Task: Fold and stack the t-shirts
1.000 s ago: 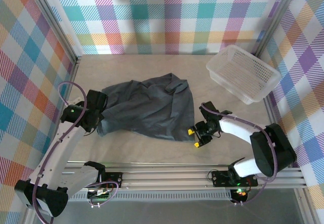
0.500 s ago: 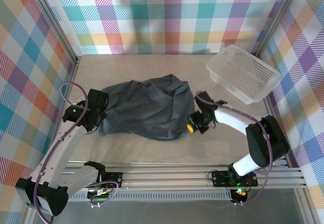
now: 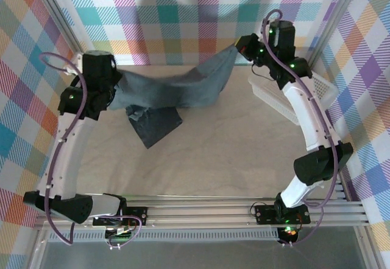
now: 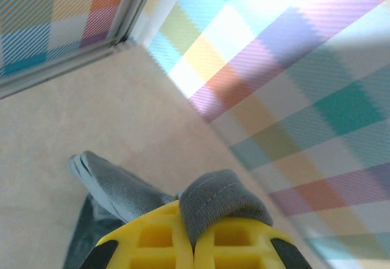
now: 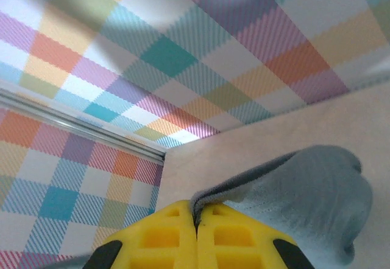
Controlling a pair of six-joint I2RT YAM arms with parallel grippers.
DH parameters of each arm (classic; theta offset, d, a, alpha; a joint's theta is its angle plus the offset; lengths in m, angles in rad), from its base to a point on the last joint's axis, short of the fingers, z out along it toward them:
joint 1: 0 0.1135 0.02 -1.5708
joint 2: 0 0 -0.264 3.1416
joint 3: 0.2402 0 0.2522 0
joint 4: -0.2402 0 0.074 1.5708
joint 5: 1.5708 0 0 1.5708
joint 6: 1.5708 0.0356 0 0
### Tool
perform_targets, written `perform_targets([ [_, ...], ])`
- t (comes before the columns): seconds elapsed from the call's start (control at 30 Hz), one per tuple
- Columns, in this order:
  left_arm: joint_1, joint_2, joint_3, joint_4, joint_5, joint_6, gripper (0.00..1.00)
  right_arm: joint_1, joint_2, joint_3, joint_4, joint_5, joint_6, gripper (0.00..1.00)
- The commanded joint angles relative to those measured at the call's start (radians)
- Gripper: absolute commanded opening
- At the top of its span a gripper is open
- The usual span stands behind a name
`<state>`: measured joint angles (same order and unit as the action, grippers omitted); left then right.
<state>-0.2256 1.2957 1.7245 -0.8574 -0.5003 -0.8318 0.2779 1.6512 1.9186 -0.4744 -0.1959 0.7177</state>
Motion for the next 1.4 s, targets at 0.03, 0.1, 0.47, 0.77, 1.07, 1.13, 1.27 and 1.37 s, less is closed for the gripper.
perform_targets([
  [0.03, 0.014, -0.173, 0.002, 0.073, -0.047, 0.065, 0.00, -0.013, -0.134, -0.057, 0.116, -0.083, -0.116, 0.00],
  [0.1, 0.014, -0.257, -0.022, 0.117, -0.051, 0.106, 0.00, -0.023, -0.212, -0.113, 0.175, -0.096, -0.105, 0.00],
  [0.47, 0.014, -0.184, 0.214, 0.188, -0.018, 0.174, 0.00, -0.078, -0.320, -0.133, 0.309, -0.135, 0.030, 0.00],
  [0.77, 0.112, 0.319, 0.549, 0.045, 0.148, 0.078, 0.00, -0.098, 0.077, 0.173, 0.260, -0.264, 0.137, 0.00],
  [1.07, 0.200, 0.671, 0.972, 0.006, 0.369, 0.111, 0.00, -0.135, 0.580, 0.886, 0.080, -0.359, 0.222, 0.00],
  [1.13, 0.205, 0.661, 0.992, 0.040, 0.377, 0.108, 0.00, -0.154, 0.632, 0.983, 0.072, -0.356, 0.263, 0.00],
  [1.27, 0.207, 0.573, 0.991, 0.082, 0.371, 0.101, 0.00, -0.200, 0.573, 0.945, 0.098, -0.338, 0.264, 0.00],
  [1.37, 0.204, 0.467, 0.971, 0.089, 0.339, 0.101, 0.00, -0.241, 0.466, 0.836, 0.125, -0.323, 0.248, 0.00],
])
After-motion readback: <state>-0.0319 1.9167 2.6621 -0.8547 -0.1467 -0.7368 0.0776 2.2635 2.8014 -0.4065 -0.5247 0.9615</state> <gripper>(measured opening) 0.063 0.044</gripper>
